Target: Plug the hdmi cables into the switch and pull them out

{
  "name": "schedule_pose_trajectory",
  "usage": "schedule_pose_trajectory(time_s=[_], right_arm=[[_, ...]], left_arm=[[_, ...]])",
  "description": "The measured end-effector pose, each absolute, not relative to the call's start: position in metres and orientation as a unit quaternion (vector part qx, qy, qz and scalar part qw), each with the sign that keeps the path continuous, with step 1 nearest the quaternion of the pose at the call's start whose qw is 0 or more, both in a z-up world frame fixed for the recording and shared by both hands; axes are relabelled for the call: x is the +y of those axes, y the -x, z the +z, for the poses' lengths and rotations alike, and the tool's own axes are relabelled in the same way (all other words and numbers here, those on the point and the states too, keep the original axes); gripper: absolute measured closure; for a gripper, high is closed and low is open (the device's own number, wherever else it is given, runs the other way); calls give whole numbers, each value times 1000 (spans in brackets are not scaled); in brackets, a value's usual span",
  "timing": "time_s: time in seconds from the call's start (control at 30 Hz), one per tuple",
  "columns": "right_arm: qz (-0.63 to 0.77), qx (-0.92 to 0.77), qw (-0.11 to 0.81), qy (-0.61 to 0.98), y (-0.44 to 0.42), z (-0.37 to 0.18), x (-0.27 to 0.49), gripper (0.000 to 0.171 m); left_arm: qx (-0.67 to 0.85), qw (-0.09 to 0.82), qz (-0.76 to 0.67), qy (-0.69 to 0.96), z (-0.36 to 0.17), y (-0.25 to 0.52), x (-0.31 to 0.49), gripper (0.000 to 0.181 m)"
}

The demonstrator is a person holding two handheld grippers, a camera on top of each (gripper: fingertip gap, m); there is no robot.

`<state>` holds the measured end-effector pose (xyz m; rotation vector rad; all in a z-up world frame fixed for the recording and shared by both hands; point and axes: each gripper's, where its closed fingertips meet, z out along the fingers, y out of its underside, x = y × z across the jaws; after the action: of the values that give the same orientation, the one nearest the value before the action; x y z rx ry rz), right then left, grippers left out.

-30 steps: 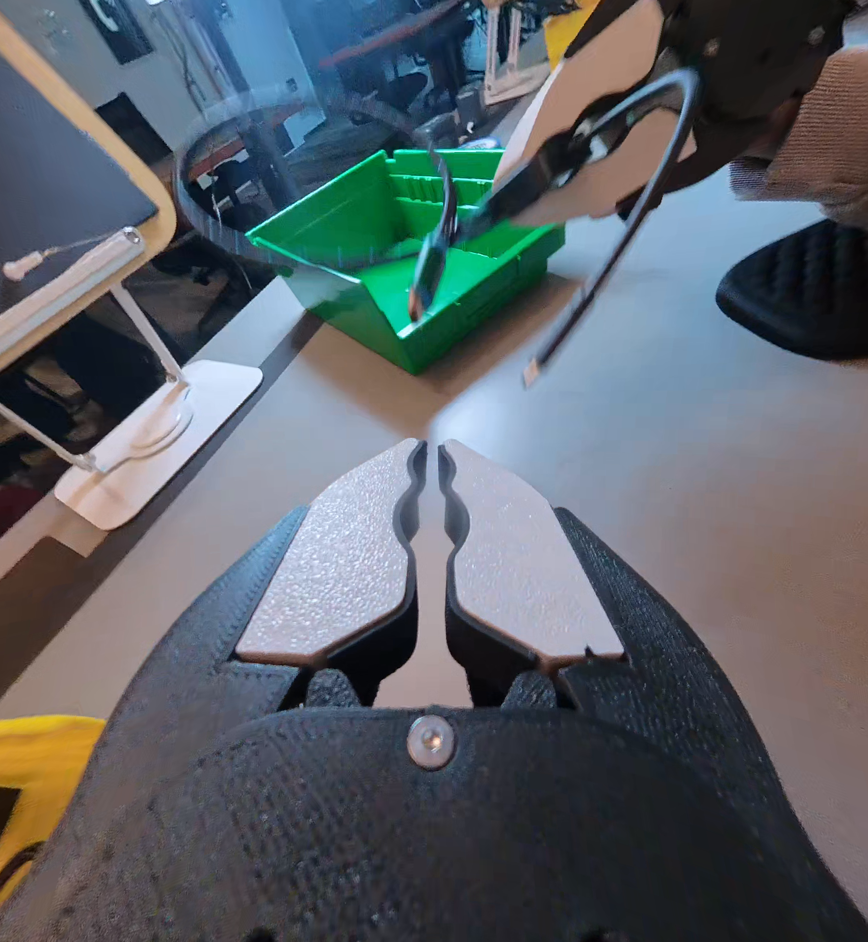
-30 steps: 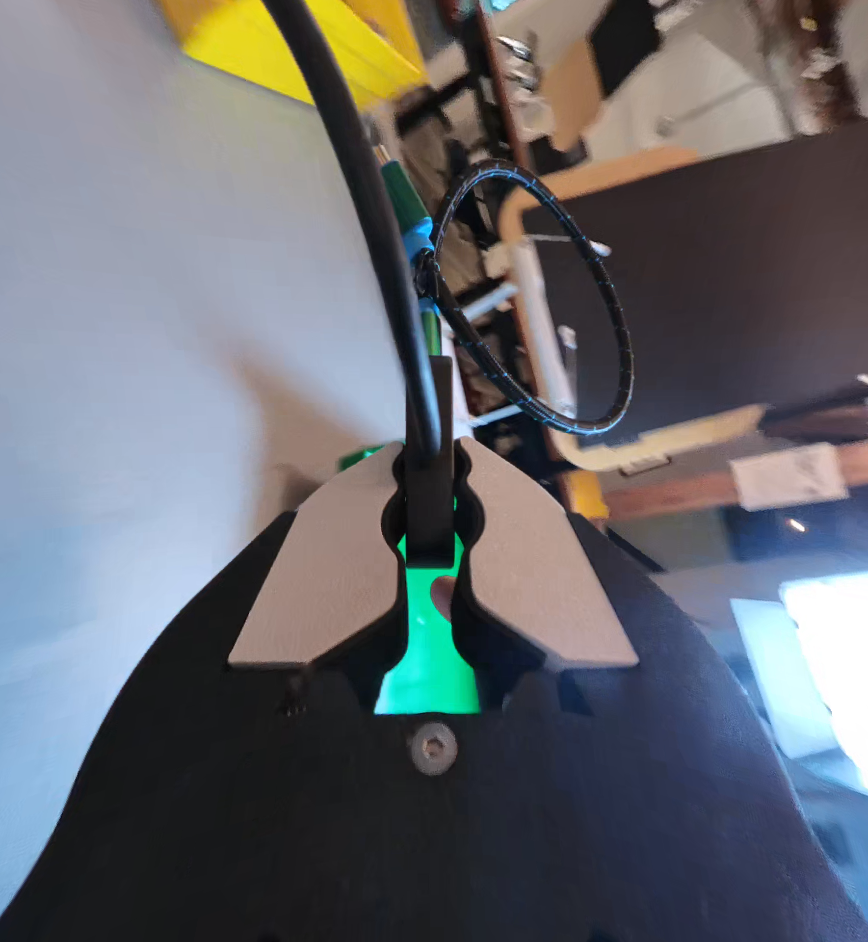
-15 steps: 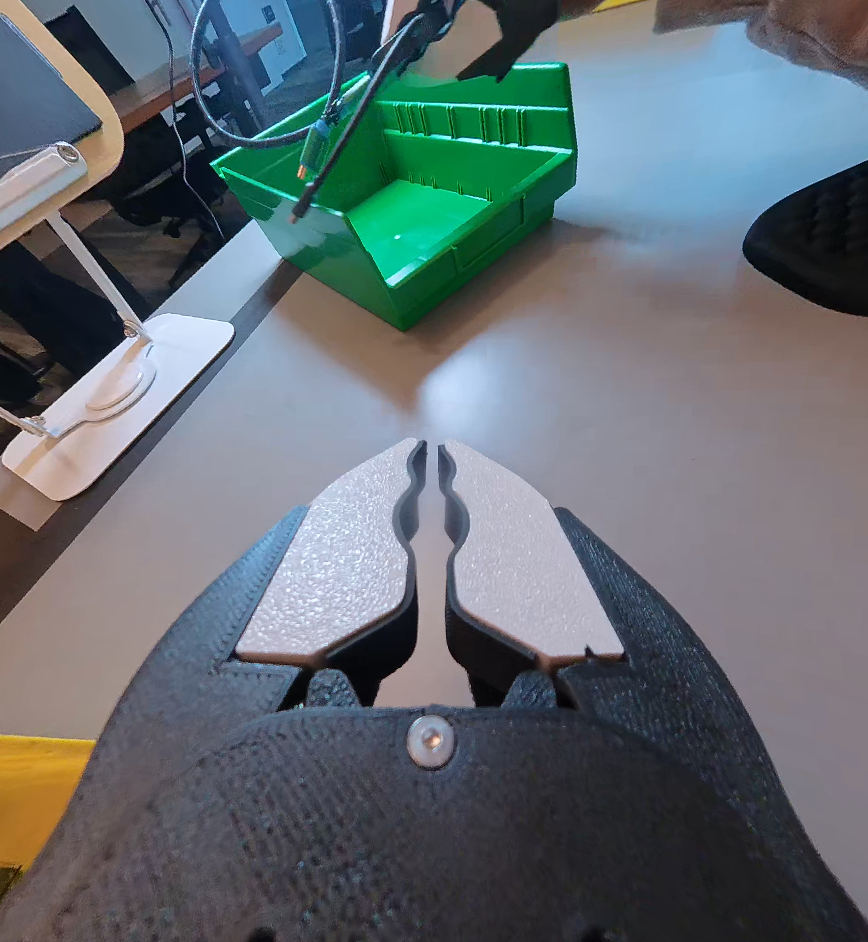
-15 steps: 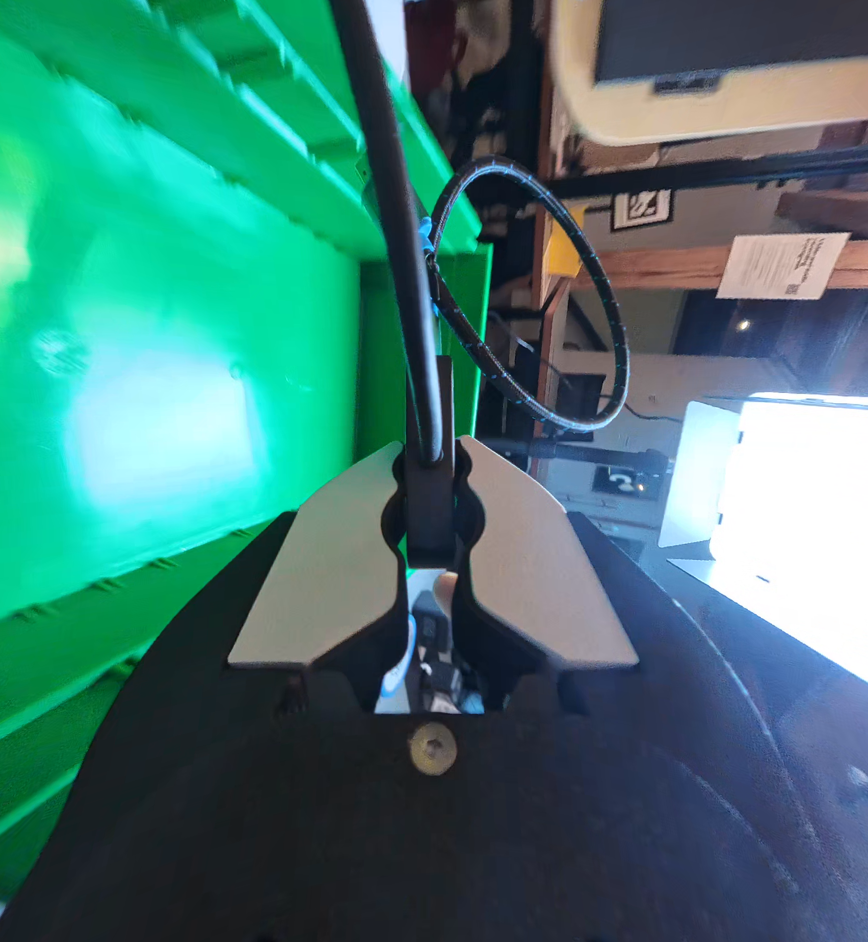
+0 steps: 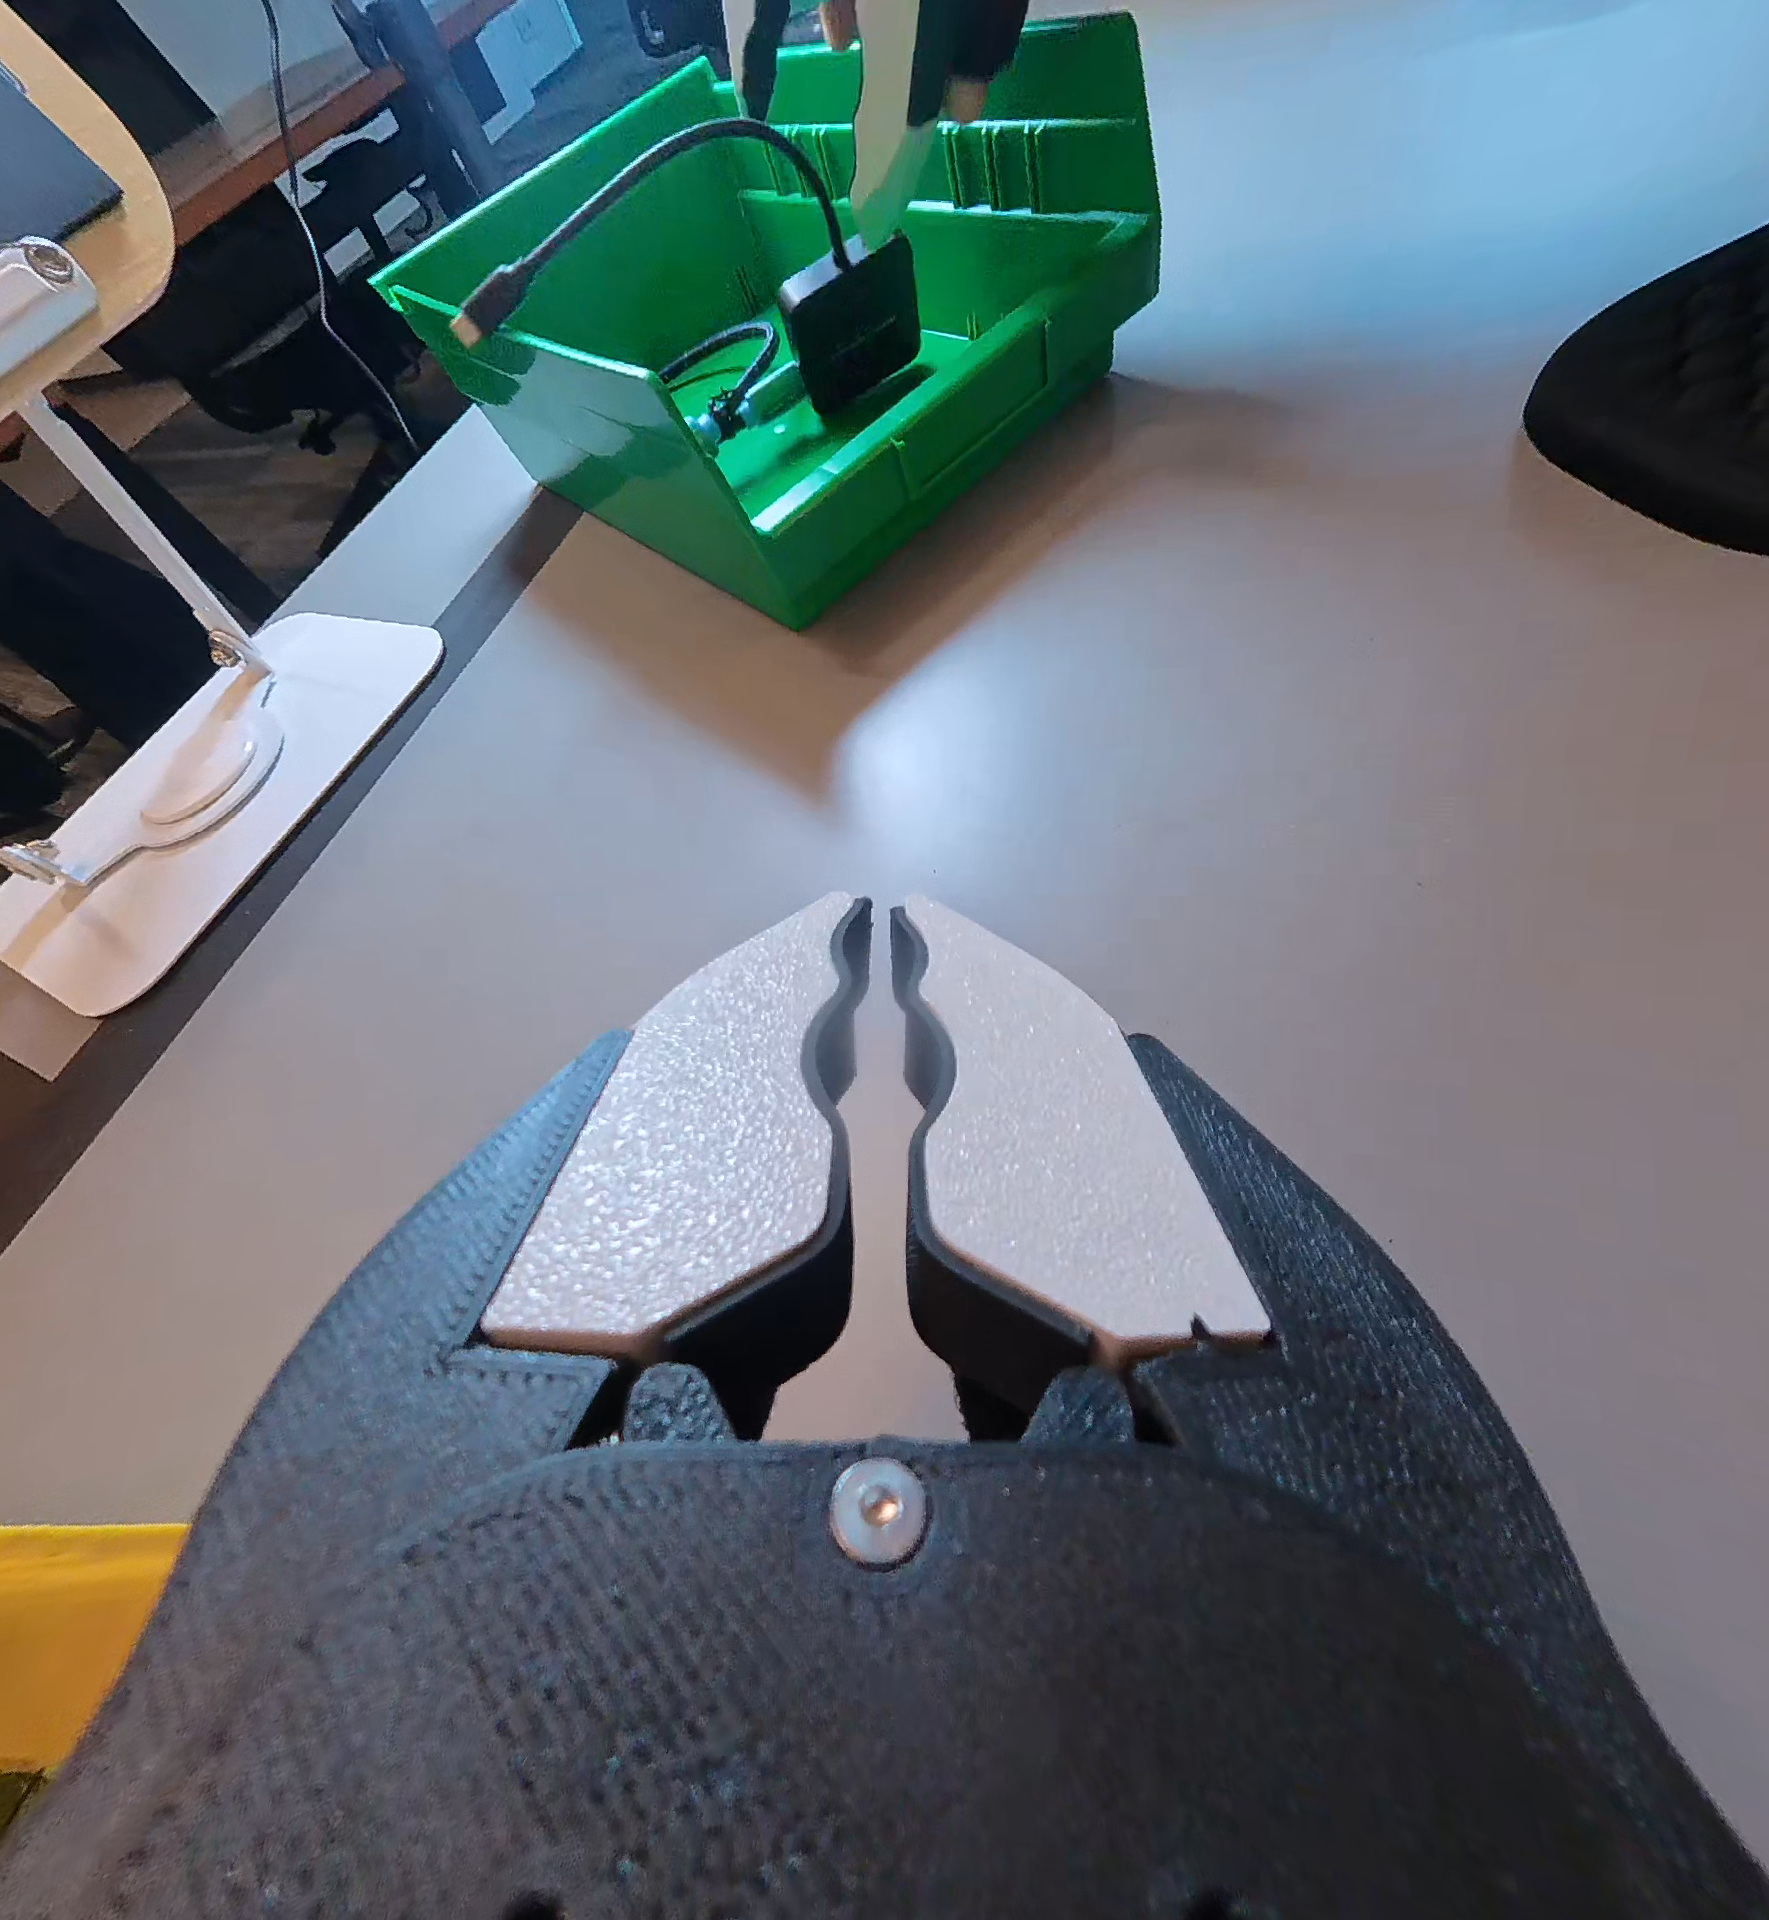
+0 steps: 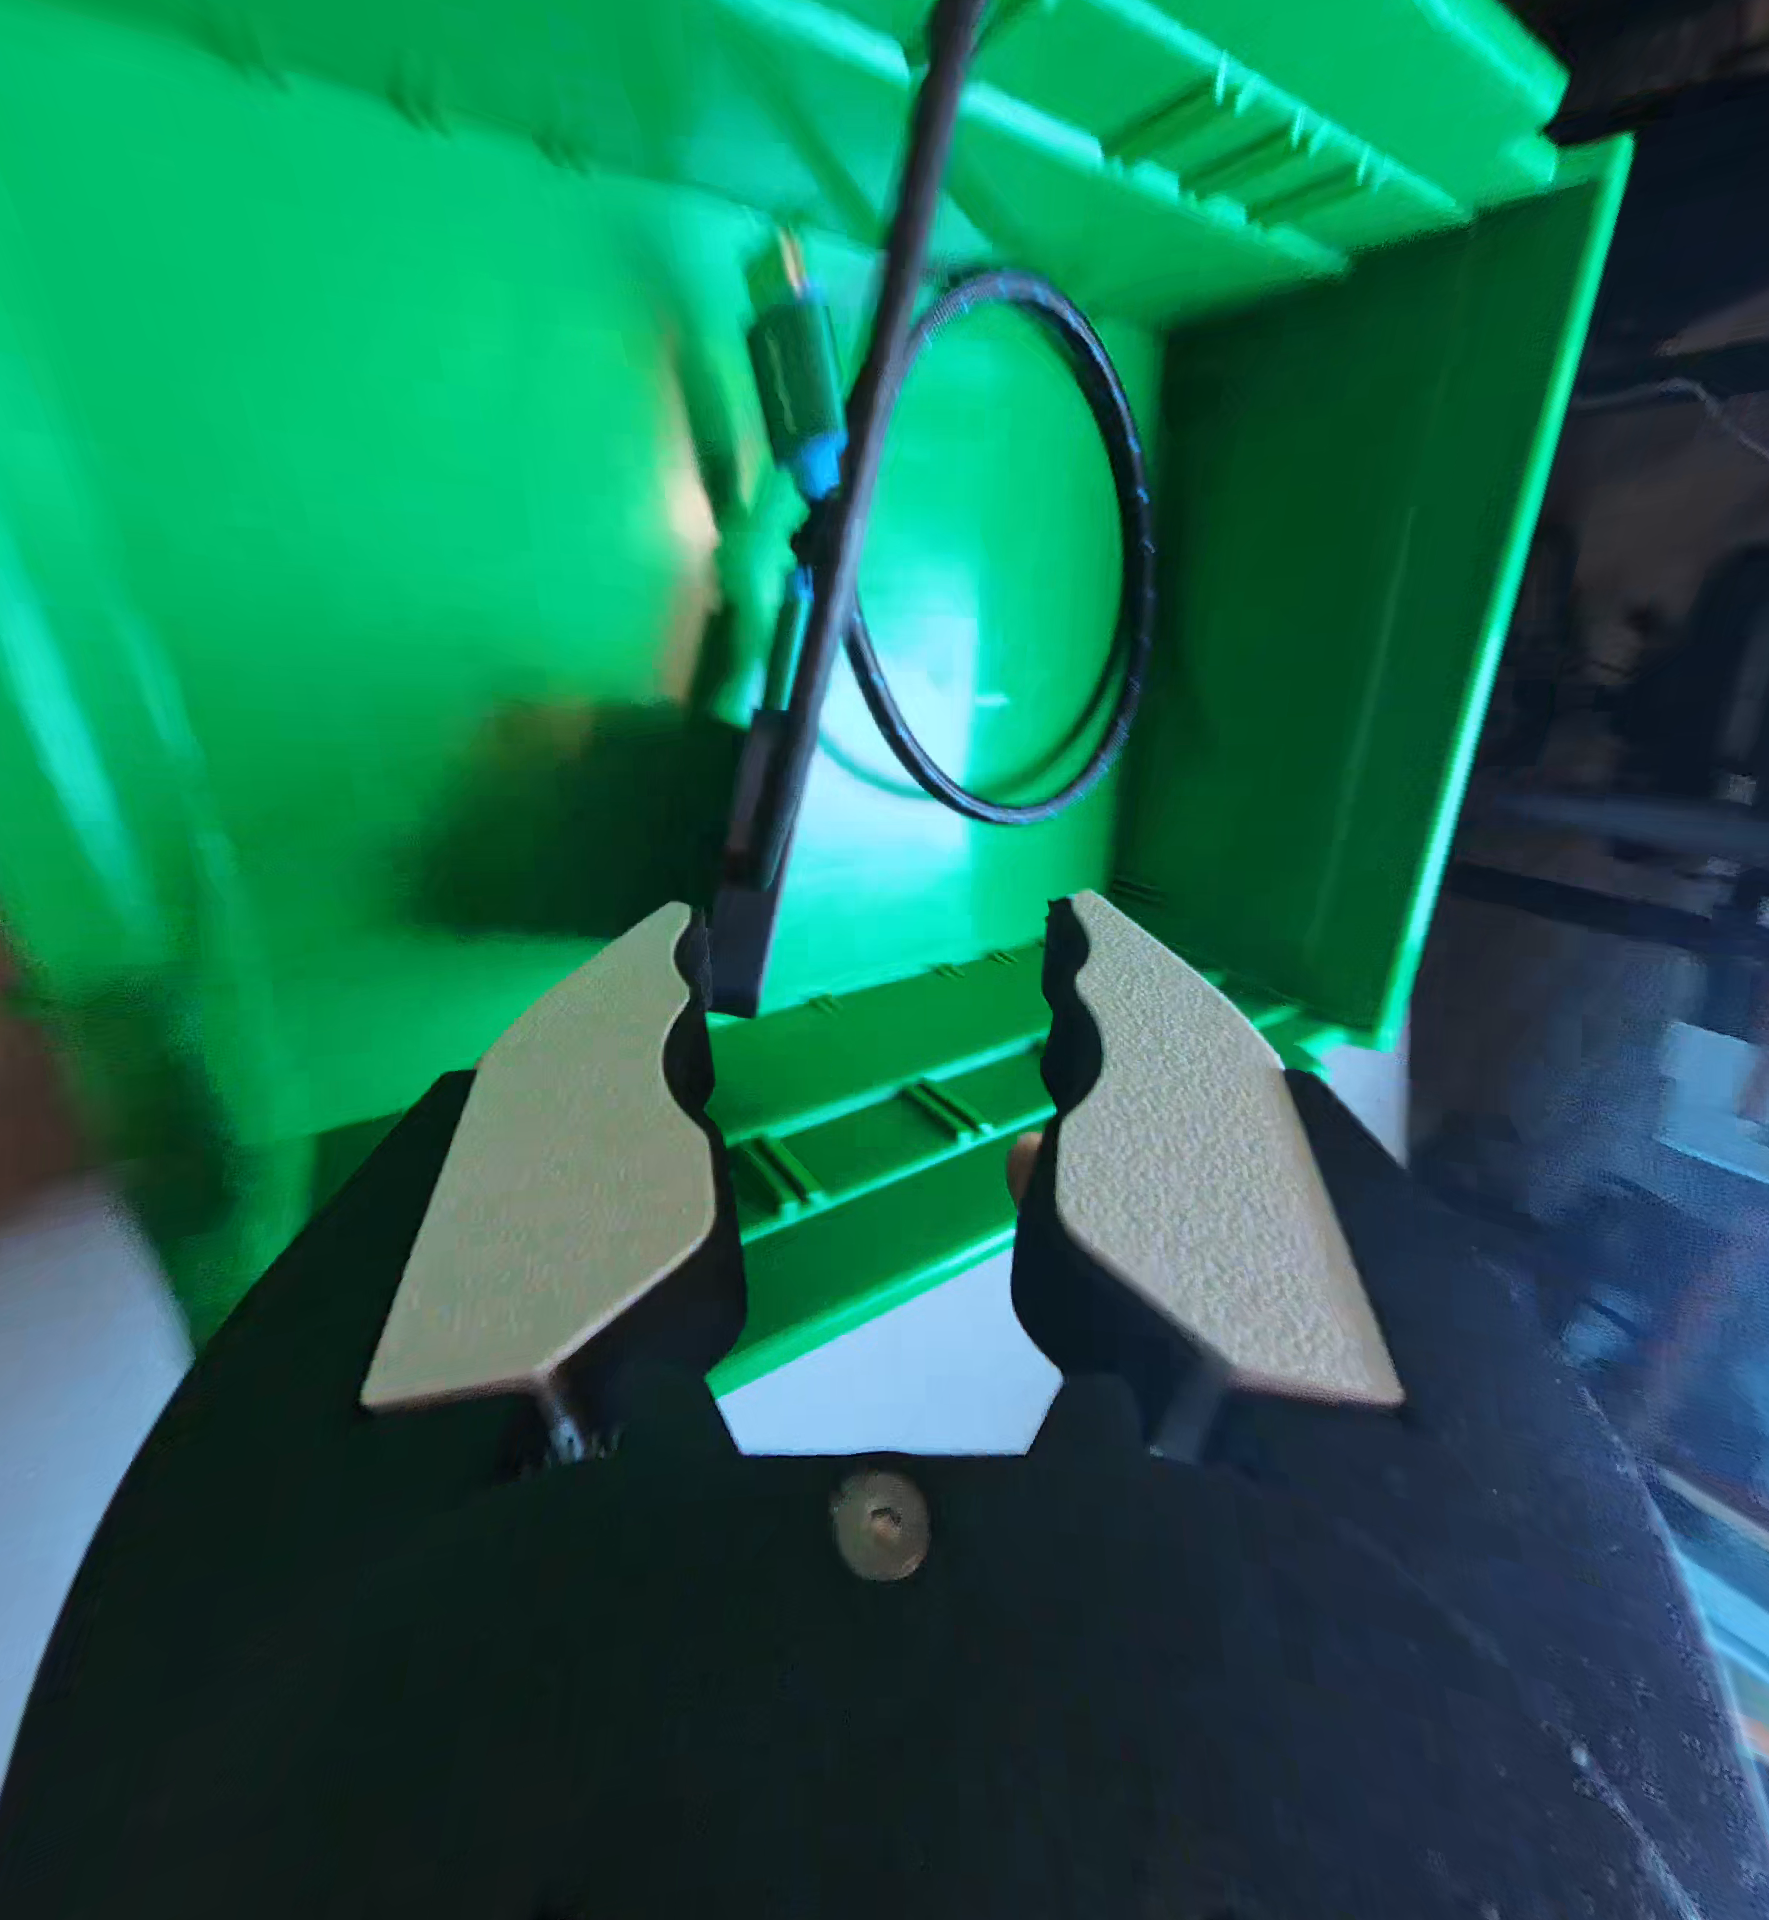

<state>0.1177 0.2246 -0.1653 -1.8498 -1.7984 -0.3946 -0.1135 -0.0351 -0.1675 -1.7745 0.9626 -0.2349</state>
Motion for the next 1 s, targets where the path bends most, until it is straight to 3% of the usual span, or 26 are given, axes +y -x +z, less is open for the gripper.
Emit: schedule_pose_trajectory(time_s=[0.13,0.27,0.43,0.5,0.77,1.0], right_arm=[[-9,-652,324,685,-93,-135,185,111],[38,-636,387,667,-75,-115,166,119],[-78,-628,408,658,-71,-124,198,143],[-103,-638,401,649,-68,-129,209,171],[-416,-608,388,554,-124,-88,289,171],[-172,-610,373,678,-85,-123,245,171]], left_arm=[[406,522,-97,744,-170,111,-35,177],[409,512,-98,749,-178,109,-35,177],[413,503,-93,754,-185,109,-35,178],[412,504,-89,754,-184,111,-35,178],[413,501,-79,756,-186,117,-33,179],[428,496,-71,752,-188,114,-36,180]])
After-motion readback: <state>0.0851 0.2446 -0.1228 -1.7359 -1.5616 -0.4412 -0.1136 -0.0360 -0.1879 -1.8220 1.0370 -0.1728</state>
